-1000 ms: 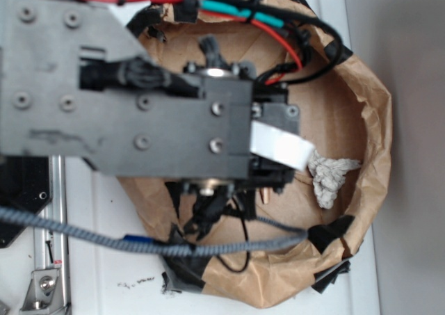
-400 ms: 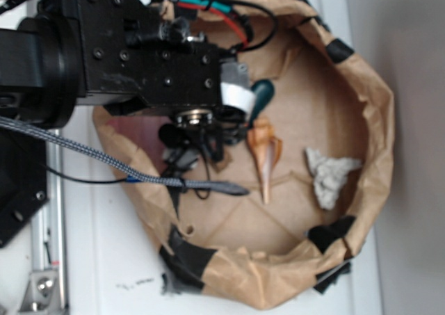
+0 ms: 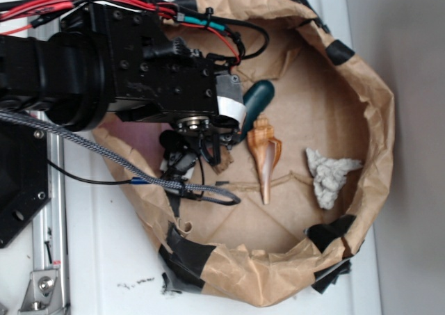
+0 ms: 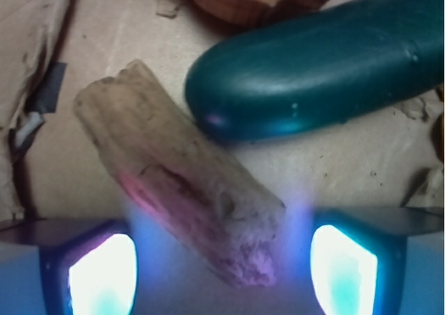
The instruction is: Grab the wood chip.
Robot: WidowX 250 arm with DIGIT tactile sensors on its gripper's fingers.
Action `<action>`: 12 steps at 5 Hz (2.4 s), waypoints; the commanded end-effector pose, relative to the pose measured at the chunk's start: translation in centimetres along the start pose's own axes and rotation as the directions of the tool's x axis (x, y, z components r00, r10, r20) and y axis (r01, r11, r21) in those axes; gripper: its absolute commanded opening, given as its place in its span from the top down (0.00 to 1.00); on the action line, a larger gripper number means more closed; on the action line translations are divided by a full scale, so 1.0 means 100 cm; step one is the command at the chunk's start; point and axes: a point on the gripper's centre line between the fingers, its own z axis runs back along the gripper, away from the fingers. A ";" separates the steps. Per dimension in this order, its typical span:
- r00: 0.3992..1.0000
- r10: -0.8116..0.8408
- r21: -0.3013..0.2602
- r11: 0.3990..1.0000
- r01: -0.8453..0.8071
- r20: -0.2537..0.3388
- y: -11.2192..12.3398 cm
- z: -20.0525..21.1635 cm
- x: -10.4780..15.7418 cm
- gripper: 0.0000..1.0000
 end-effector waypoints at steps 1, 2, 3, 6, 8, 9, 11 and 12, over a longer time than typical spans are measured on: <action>0.998 -0.038 0.036 0.999 0.036 0.046 -0.006 -0.002 0.028 1.00; 0.998 -0.045 0.038 0.998 0.044 0.032 -0.009 -0.002 0.028 1.00; 0.998 -0.053 0.036 0.998 0.052 0.022 -0.012 -0.005 0.024 1.00; 0.998 -0.012 0.034 0.999 0.010 0.059 -0.010 0.022 0.026 1.00; 0.960 0.189 -0.001 0.981 -0.193 0.206 -0.016 0.124 0.038 1.00; 0.948 0.278 -0.001 0.960 -0.281 0.155 -0.020 0.123 0.041 1.00; 0.850 0.520 0.137 0.839 -0.526 0.081 -0.035 0.141 0.027 1.00; 0.779 0.617 0.069 0.777 -0.626 0.116 -0.032 0.139 0.026 1.00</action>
